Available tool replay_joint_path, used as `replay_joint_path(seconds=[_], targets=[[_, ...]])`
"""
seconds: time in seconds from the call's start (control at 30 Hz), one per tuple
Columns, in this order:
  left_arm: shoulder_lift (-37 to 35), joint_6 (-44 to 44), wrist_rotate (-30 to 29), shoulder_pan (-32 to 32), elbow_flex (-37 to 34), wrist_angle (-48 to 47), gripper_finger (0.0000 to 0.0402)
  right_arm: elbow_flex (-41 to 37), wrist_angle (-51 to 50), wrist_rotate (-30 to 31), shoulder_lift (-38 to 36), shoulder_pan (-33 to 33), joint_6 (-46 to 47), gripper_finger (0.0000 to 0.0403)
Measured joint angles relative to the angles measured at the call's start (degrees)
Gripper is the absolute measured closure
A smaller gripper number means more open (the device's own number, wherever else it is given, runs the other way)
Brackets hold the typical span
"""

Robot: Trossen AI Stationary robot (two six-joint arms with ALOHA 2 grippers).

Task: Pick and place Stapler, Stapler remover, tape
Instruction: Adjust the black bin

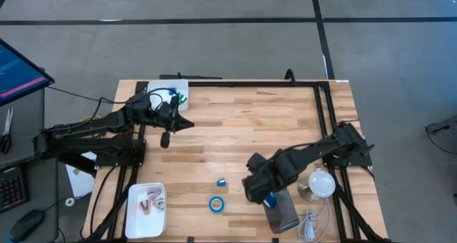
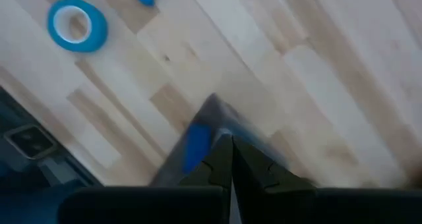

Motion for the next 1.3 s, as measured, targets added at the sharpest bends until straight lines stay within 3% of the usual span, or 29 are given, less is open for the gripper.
replay_joint_path(seconds=[0.17,0.37,0.7,0.97,1.17,1.3], targets=[[0.00,-0.04,0.00,0.00,-0.04,-2.15,0.0399,1.44,-0.18,-0.84,3.60,1.78,2.81,0.0403],[0.00,-1.44,0.00,0.00,-0.07,-5.70,0.0399,1.58,0.24,-7.50,6.33,3.18,3.48,0.0403],[0.00,-2.84,0.02,0.00,-0.07,-7.38,0.0399,1.58,-0.16,-12.20,6.35,4.58,5.77,0.0402],[0.00,-2.84,0.00,0.00,-0.07,-7.39,0.0399,1.58,-0.17,-13.46,6.35,2.57,5.13,0.0348],[0.00,-2.84,0.02,0.00,-0.07,-7.46,0.0399,1.58,-0.17,-15.14,6.35,1.20,-0.98,0.0316],[0.00,-2.84,0.02,0.00,-0.07,-7.48,0.0399,1.58,-0.12,-15.37,6.35,-0.05,-12.37,0.0316]])
